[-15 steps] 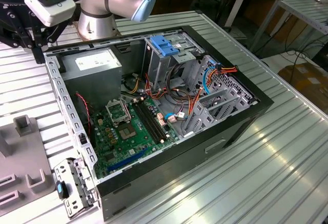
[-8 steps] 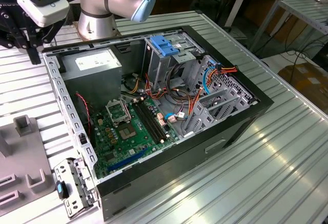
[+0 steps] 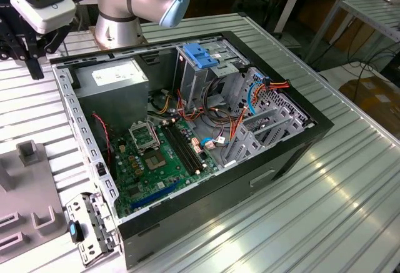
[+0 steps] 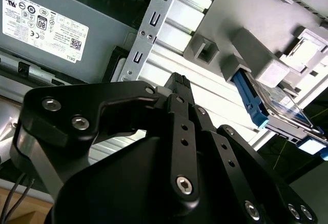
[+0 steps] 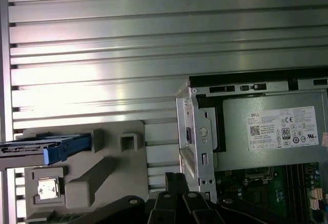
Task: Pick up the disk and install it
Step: 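Reach for the disk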
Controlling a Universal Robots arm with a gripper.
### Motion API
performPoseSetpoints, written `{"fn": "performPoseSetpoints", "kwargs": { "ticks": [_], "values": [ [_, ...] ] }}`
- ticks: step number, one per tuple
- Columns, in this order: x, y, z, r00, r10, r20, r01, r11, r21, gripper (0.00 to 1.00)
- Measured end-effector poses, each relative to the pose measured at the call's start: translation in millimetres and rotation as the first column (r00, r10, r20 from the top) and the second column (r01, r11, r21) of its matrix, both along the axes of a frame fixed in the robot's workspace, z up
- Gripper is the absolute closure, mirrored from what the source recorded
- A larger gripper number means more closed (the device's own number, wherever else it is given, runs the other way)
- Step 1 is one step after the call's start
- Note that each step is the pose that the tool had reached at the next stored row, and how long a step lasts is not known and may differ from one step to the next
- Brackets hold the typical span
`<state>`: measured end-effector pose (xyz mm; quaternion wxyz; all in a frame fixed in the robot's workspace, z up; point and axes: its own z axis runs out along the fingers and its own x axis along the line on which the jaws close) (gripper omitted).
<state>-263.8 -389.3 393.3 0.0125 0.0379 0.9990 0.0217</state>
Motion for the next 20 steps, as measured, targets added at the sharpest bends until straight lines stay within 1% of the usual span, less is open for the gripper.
{"fn": "performPoseSetpoints", "kwargs": {
  "ticks": [15, 20],
  "values": [
    [-18.8, 1.6, 0.0, 1.0000, 0.000, 0.0000, 0.000, 1.0000, 0.0000, 0.89],
    [-29.1, 4.7, -0.1, 1.0000, 0.000, 0.0001, 0.000, 1.0000, 0.0001, 0.89]
  ]
}}
